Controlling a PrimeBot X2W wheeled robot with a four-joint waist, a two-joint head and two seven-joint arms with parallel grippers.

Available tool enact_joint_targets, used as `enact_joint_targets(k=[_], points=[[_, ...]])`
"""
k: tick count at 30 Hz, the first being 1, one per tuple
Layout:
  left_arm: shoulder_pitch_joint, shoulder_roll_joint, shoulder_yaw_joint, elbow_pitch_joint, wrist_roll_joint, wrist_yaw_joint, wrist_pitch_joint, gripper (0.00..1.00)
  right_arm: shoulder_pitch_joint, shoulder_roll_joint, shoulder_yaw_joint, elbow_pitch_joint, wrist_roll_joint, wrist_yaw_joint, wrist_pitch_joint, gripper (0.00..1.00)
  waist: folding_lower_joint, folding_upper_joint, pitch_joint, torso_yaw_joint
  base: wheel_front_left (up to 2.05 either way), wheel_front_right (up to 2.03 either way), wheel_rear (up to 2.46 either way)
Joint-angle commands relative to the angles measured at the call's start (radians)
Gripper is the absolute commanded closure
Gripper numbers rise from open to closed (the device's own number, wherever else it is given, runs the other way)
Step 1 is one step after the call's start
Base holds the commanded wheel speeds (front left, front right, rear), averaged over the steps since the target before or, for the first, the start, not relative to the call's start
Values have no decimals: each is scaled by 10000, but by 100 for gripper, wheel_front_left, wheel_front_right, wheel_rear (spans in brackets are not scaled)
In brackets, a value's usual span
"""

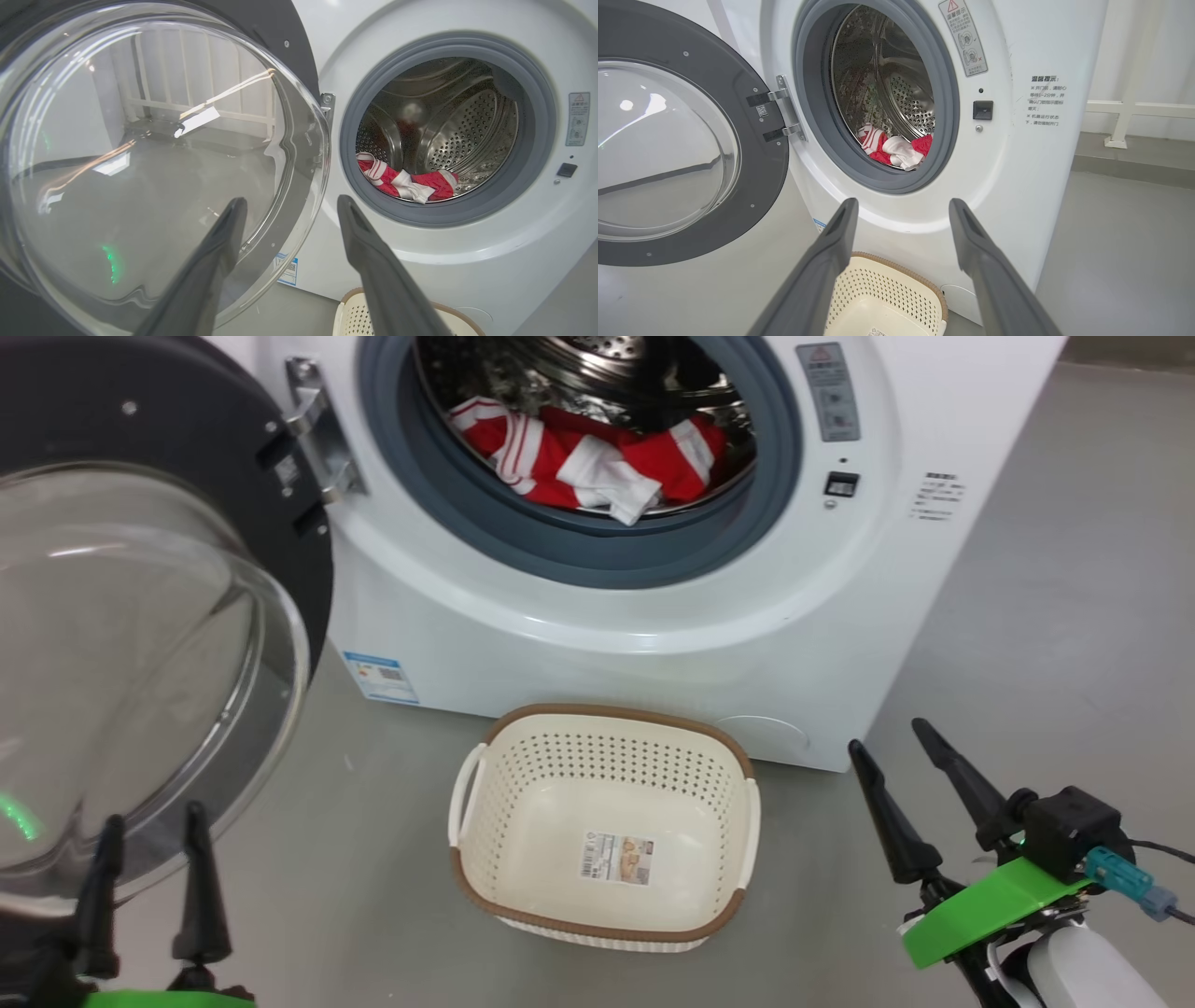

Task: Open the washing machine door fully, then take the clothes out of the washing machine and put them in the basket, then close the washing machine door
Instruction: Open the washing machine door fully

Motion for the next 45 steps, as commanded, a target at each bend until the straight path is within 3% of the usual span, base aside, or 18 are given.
enact_joint_targets(k=[1,24,35,45], points=[[-10,331,12,-446,-7,-55,-78,0,54,-46,-12,-295,61,63,-65,0,0,0,-2,-427,0,0,0],[344,694,-1326,-961,-557,-55,-78,0,327,241,-983,-614,-86,63,-65,0,0,0,210,-2667,0,0,0],[550,640,-1442,-1106,-660,-55,-78,0,630,257,-1338,-701,-82,63,-65,0,0,0,55,-3195,0,0,0],[540,677,-1562,-1098,-717,-55,-78,0,735,323,-1461,-748,-90,63,-65,0,0,0,61,-3218,0,0,0]])
